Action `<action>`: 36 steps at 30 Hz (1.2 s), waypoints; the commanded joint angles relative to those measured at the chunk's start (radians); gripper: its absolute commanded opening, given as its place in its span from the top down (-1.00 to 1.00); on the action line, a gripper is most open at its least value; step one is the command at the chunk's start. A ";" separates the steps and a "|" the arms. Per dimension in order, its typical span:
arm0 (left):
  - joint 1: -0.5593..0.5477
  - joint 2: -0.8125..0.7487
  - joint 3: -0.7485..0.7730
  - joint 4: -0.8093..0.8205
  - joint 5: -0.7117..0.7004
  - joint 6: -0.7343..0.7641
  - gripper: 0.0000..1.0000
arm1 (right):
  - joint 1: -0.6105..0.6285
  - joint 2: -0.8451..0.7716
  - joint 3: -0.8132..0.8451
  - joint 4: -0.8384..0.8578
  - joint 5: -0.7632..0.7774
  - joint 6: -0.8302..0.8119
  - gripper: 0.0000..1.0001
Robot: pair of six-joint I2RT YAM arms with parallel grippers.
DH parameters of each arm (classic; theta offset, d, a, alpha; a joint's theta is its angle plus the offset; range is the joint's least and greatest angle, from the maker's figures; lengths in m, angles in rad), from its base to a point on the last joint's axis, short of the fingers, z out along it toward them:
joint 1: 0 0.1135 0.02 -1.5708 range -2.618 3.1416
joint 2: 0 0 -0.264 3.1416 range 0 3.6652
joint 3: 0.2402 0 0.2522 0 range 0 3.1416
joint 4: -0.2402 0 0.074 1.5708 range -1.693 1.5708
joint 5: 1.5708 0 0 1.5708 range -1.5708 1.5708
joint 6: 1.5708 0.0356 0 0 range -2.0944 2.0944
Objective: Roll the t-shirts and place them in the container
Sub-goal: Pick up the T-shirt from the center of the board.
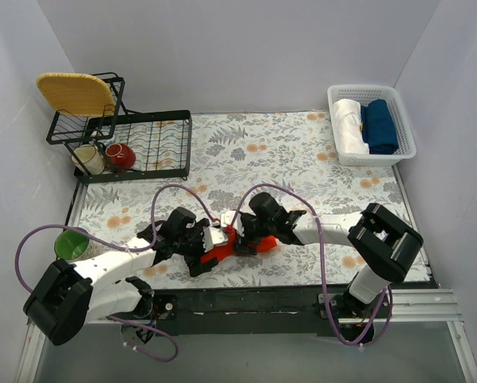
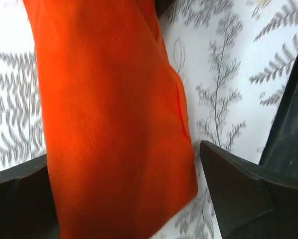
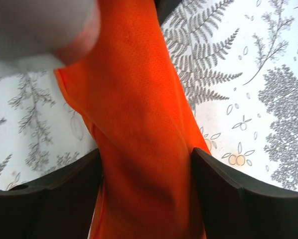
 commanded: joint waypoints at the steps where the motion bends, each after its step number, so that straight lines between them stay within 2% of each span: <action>1: -0.014 -0.137 0.174 0.072 0.011 -0.050 -0.96 | 0.116 0.132 -0.013 -0.105 0.174 -0.074 -0.57; 4: 0.029 -0.244 0.251 -0.077 -0.010 -0.056 -0.96 | 0.124 0.174 -0.001 -0.111 0.168 -0.097 -0.44; 5: 0.040 -0.272 0.266 -0.138 -0.020 -0.056 -0.96 | 0.126 0.186 0.005 -0.129 0.162 -0.120 -0.16; 7: 0.056 -0.315 0.314 -0.177 -0.067 -0.071 -0.96 | 0.127 0.210 0.016 -0.138 0.155 -0.137 0.08; 8: 0.060 -0.349 0.332 -0.200 -0.136 -0.085 -0.96 | 0.127 0.215 0.022 -0.145 0.152 -0.151 0.33; 10: 0.065 -0.367 0.380 -0.211 -0.220 -0.133 -0.96 | 0.129 0.218 0.057 -0.175 0.150 -0.166 0.57; 11: 0.066 -0.369 0.395 -0.217 -0.292 -0.150 -0.96 | 0.129 0.221 0.077 -0.215 0.158 -0.171 0.77; 13: 0.115 -0.363 0.444 -0.228 -0.314 -0.182 -0.96 | 0.127 0.223 0.125 -0.298 0.196 -0.178 0.94; 17: 0.260 -0.331 0.594 -0.200 -0.334 -0.214 -0.96 | 0.080 0.165 0.255 -0.430 0.234 -0.174 0.97; 20: 0.347 -0.303 0.656 -0.128 -0.392 -0.199 -0.96 | -0.024 0.145 0.355 -0.545 0.239 -0.076 0.97; 23: 0.418 -0.265 0.756 -0.074 -0.371 -0.238 -0.96 | -0.141 0.128 0.447 -0.583 0.251 -0.013 0.97; 24: 0.434 -0.250 0.818 -0.068 -0.356 -0.265 -0.96 | -0.184 0.111 0.459 -0.583 0.265 -0.016 0.97; 28: 0.470 -0.164 0.921 -0.163 -0.091 -0.314 -0.96 | -0.255 0.062 0.439 -0.551 0.280 -0.086 0.97; 31: 0.471 -0.128 0.864 -0.142 -0.063 -0.413 -0.96 | -0.337 0.045 0.467 -0.539 0.257 -0.027 0.97; 36: 0.490 -0.029 0.777 -0.071 0.011 -0.446 -0.96 | -0.500 0.034 0.570 -0.519 0.166 0.134 0.97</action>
